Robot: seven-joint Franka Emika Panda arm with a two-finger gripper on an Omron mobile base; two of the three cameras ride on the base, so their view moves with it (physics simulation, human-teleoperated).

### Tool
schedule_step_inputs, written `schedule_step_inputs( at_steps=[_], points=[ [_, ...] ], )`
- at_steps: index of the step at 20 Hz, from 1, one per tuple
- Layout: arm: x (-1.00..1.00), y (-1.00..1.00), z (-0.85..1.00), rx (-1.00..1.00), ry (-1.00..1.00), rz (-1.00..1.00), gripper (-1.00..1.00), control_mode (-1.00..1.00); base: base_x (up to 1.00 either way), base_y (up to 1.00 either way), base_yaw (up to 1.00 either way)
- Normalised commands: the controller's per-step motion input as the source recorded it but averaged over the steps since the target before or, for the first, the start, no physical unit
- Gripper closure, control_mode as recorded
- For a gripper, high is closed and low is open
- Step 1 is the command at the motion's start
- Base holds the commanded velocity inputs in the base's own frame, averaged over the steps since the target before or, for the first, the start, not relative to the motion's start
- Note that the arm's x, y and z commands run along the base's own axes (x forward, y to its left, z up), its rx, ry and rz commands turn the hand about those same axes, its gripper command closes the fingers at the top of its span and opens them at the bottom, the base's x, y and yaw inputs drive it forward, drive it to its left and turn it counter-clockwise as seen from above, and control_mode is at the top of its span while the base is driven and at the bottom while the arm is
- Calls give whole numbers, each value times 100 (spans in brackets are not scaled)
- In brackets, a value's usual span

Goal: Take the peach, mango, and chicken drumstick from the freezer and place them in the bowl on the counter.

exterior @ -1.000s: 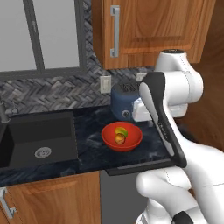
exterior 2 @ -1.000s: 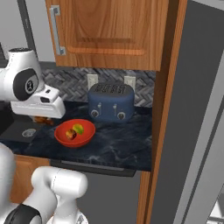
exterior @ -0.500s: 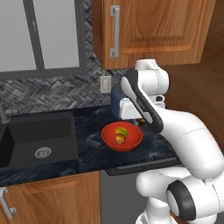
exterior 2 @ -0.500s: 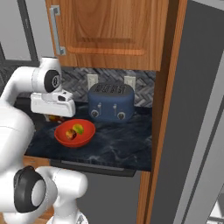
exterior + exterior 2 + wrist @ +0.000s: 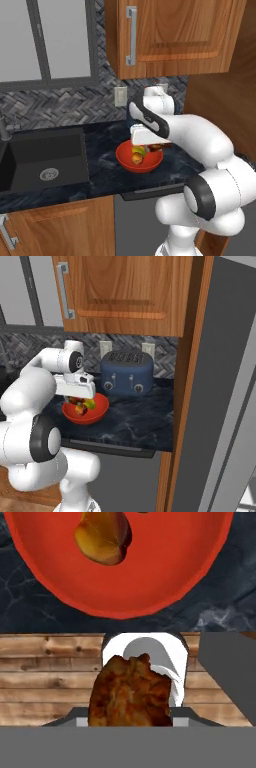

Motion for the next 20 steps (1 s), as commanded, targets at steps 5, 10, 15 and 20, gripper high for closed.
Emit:
schedule_step_inputs(
  at_steps=[5,10,15,20],
  points=[
    [3,0,-40,0,-26,0,100,-100,0,0,0],
    [12,-1,-37,0,-35,0,100,-100,0,0,0],
    [83,0,-19,3,-3,0,100,-100,0,0,0],
    [77,0,-2,3,4,0,100,-100,0,0,0]
  ],
)
